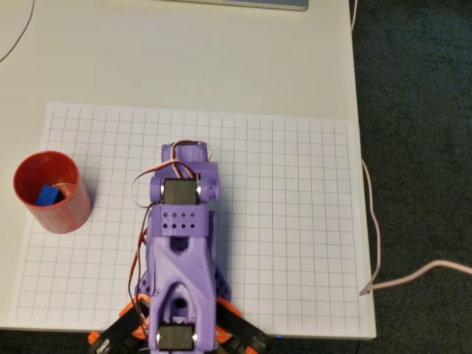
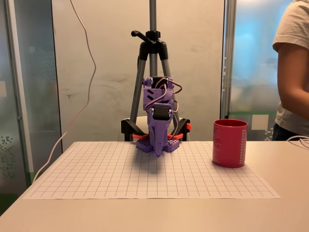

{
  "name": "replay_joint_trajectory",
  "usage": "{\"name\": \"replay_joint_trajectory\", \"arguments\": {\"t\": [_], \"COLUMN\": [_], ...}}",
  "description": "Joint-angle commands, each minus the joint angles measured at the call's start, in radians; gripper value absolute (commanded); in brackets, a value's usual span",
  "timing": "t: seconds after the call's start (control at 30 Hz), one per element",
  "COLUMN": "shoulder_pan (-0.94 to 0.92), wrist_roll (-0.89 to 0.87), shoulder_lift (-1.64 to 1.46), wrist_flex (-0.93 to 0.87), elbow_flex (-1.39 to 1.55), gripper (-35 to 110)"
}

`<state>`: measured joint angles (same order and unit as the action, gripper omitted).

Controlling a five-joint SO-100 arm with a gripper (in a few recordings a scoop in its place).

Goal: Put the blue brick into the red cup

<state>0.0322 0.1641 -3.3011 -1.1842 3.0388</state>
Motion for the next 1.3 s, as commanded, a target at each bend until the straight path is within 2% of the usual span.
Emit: {"name": "replay_joint_trajectory", "arguments": {"t": [0.0, 0.07, 0.13, 0.23, 0.33, 1.27], "shoulder_pan": [0.012, 0.012, 0.002, -0.018, -0.026, -0.003], "wrist_roll": [0.147, 0.403, 0.568, 0.667, 0.89, 0.896], "shoulder_lift": [-0.002, -0.002, -0.002, -0.002, -0.002, -0.002], "wrist_flex": [-0.02, -0.037, -0.051, -0.067, -0.069, -0.069], "elbow_flex": [0.002, 0.031, 0.054, 0.069, 0.106, 0.107], "gripper": [8, 6, 4, 4, 4, 4]}}
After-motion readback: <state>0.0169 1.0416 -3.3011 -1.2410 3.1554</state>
